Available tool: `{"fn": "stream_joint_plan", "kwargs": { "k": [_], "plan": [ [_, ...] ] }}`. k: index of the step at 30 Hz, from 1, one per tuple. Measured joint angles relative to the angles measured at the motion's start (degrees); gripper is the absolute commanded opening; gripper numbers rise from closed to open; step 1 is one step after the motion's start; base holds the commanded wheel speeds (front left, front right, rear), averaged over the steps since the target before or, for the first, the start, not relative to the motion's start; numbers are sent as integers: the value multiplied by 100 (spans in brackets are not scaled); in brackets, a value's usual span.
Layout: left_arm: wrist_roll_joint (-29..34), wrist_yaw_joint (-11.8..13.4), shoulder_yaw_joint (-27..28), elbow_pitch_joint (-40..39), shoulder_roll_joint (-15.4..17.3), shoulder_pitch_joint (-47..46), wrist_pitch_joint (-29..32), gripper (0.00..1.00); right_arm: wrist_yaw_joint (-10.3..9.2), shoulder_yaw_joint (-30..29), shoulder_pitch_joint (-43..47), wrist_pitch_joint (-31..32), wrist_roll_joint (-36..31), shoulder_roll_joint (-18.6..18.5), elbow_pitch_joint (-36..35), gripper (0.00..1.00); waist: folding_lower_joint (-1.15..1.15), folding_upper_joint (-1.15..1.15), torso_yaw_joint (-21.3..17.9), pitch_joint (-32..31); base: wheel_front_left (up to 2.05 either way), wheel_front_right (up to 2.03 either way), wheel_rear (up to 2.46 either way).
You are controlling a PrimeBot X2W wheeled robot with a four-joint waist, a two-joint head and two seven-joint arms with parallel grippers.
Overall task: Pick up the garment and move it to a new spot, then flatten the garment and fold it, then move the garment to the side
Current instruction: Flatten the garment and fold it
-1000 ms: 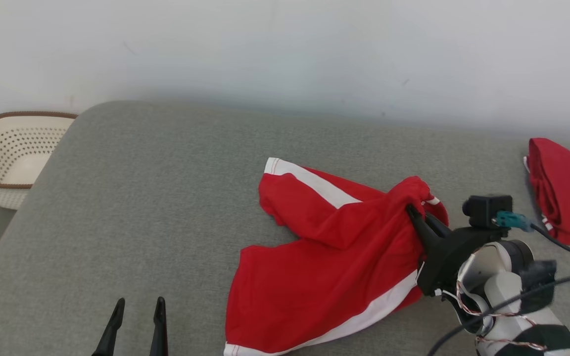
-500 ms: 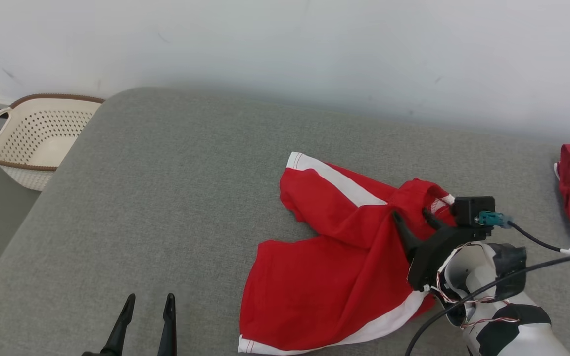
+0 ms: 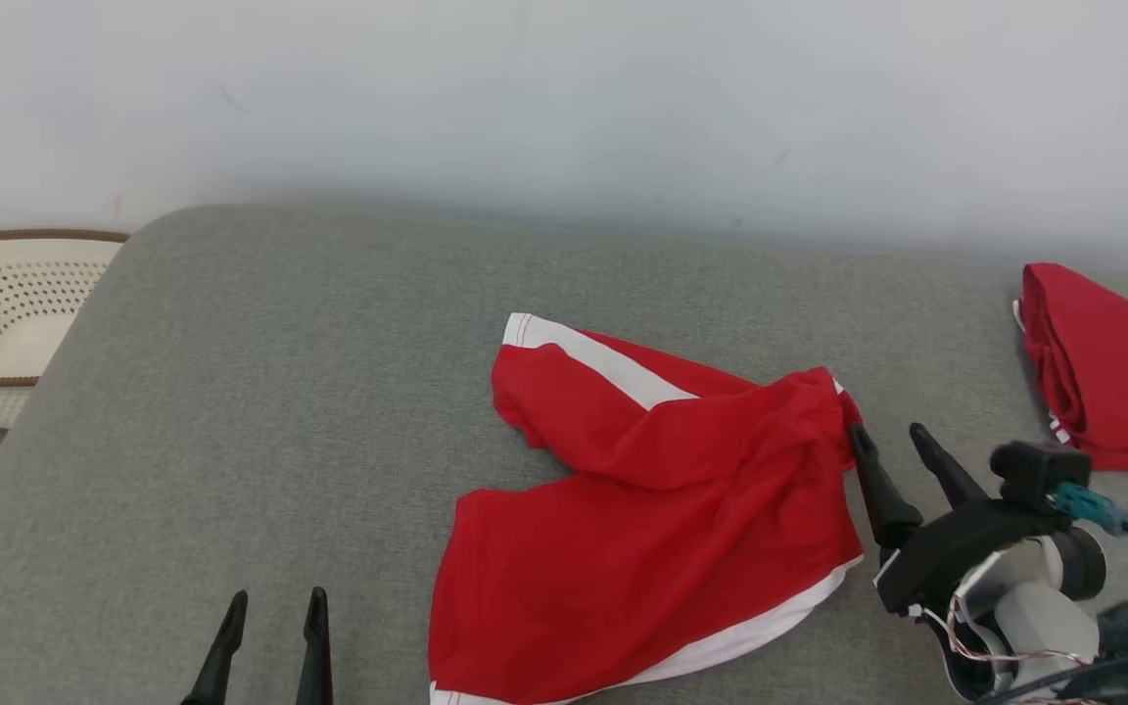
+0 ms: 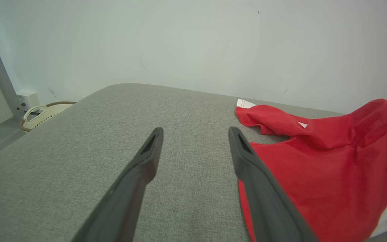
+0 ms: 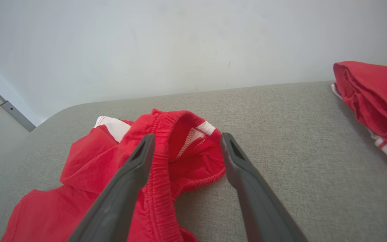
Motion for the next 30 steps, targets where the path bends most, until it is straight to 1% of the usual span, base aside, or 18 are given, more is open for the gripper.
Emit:
{"fn": "stream_joint_plan", "kwargs": {
  "k": [2, 5, 10, 12, 13, 15, 20, 25, 27, 30],
  "plan": [
    [0, 8, 58, -32, 0, 8, 0, 100, 1, -118, 186, -80, 34, -48, -272, 100, 0, 0, -69, -2, 0, 0, 0],
    [1, 7, 107, -47, 2, 21, 0, 100, 0, -338, 472, -118, -19, -115, -492, 100, 0, 0, -158, 2, 0, 0, 0],
    [2, -8, 121, -55, 1, 51, 0, 100, 0, -784, 884, -191, -224, -67, -925, 100, 0, 0, -237, 4, 0, 0, 0],
    [2, -11, 121, -64, 1, 82, 0, 100, 0, -962, 1048, -275, -407, -55, -1145, 100, 0, 0, -248, -7, 0, 0, 0],
    [2, 27, 92, -112, 1, 117, 0, 100, 1, -1168, 1251, -345, -570, -30, -1380, 100, 0, 0, -256, -23, 0, 0, 0],
    [2, 57, 94, -152, 1, 123, 0, 100, 1, -1336, 1450, -388, -786, 16, -1613, 100, 0, 0, -265, -41, 0, 0, 0],
    [19, 63, 179, -237, 0, 222, 0, 100, 0, -1715, 1936, -449, -1267, 215, -2271, 100, 0, 0, -295, -100, 0, 0, 0],
    [27, 62, 285, -276, 1, 247, 0, 100, 1, -1786, 2392, -459, -1612, 438, -2759, 100, 0, 0, -333, -177, 0, 0, 0],
    [37, 60, 307, -298, 1, 250, 0, 100, 1, -1849, 2521, -459, -1708, 587, -3004, 100, 0, 0, -353, -203, 0, 0, 0],
    [58, 44, 344, -290, 3, 252, 0, 100, 1, -1898, 2729, -460, -1814, 793, -3183, 100, 0, -1, -390, -239, 0, 0, 0]
  ]
}}
